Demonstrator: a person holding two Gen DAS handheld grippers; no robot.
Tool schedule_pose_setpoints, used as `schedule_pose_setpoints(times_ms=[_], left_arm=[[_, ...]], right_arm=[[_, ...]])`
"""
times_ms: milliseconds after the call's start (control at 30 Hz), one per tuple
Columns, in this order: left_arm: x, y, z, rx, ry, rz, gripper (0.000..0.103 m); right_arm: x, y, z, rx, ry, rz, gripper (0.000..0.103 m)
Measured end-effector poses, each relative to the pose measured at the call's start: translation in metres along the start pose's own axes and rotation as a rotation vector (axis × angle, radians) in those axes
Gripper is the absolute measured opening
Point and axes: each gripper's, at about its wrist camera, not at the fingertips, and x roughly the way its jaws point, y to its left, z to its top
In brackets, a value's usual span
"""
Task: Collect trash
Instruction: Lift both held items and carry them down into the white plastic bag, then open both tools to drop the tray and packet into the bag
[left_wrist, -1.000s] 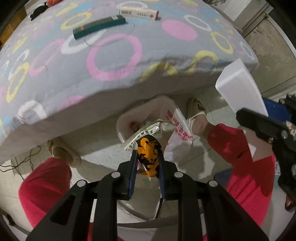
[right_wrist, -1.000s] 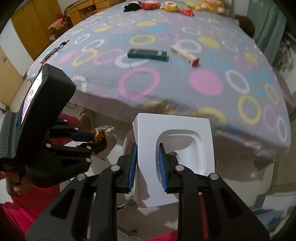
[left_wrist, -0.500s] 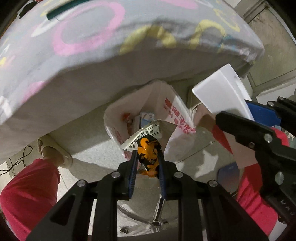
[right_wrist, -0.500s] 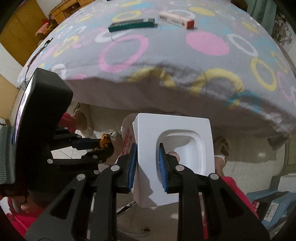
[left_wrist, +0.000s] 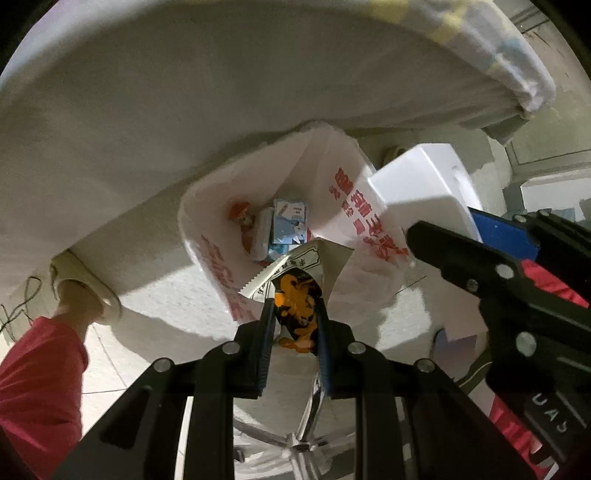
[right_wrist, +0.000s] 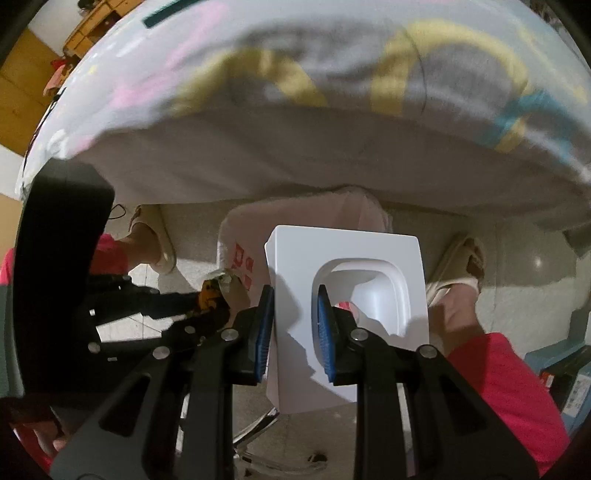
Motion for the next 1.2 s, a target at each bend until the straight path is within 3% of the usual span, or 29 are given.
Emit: schedule_pose_setpoints(times_ms=[200, 567, 1200], left_arm=[[0.028, 0.008, 0.009, -0.041, 0.039, -0.054, 0.022], [0.065, 0.020, 0.015, -0.060, 0.117, -0.023, 0.022], [0.100, 0.028, 0.028, -0.140, 0.190, -0.066, 0.022]], right_arm=[[0.031, -0.010, 0.007, 0.083, 0.033, 0.032, 0.023], [0.084, -0.029, 0.011, 0.211, 0.089, 0.060, 0.024], [0.128, -0.045, 0.017, 0.319, 0.151, 0.114, 0.024]])
